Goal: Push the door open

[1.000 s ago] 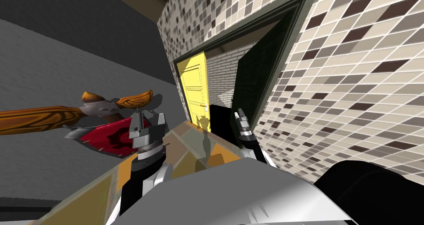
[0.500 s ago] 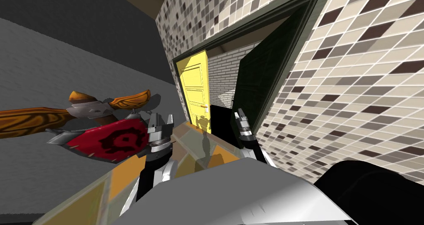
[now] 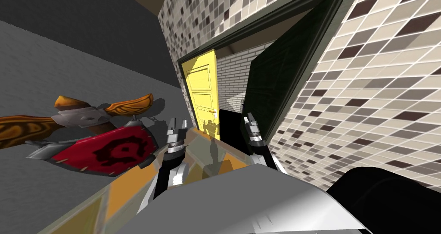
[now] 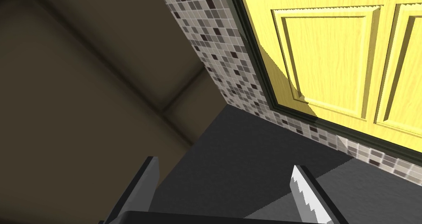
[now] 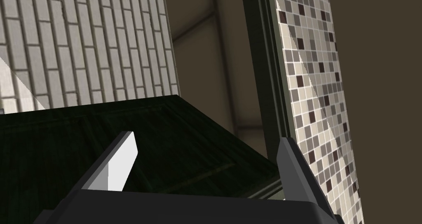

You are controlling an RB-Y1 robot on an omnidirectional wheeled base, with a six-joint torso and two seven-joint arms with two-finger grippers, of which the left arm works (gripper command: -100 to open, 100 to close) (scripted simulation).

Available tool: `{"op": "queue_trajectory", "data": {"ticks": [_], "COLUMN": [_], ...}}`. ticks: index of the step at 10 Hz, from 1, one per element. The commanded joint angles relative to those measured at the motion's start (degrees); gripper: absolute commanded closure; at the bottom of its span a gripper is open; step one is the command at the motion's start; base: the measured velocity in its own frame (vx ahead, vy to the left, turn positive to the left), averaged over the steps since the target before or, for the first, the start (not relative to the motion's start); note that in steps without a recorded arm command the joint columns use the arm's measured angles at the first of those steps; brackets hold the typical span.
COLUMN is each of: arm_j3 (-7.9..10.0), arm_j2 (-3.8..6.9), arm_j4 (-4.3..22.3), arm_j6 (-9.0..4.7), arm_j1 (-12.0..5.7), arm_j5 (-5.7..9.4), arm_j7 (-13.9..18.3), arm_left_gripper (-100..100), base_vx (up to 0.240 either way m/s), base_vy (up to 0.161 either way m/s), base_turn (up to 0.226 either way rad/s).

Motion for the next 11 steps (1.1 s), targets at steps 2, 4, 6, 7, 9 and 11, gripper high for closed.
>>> {"op": "queue_trajectory", "data": {"ticks": [2,4,6,7,9,11], "arm_j3": [-0.68,-1.22,-1.8,-2.08,-2.68,-3.29], "arm_j2": [0.39,0.63,0.82,0.91,1.03,1.12], "arm_j4": [4.1,7.4,10.8,12.4,16.1,19.8], "arm_j6": [0.41,0.77,1.16,1.36,1.76,2.18], "arm_j1": [-2.21,-4.03,-5.95,-6.91,-8.92,-10.96], "arm_j5": [-0.44,-0.8,-1.18,-1.36,-1.76,-2.16], "arm_j7": [0.7,1.3,1.9,2.2,2.8,3.4], "arm_left_gripper": [-100,-100,-100,-100,-100,-100], "base_vx": [0.086,0.097,0.093,0.101,0.103,0.094], "base_vy": [0.049,0.053,0.046,0.056,0.06,0.058], "base_turn": [-0.028,-0.032,-0.029,-0.038,-0.035,-0.035]}}
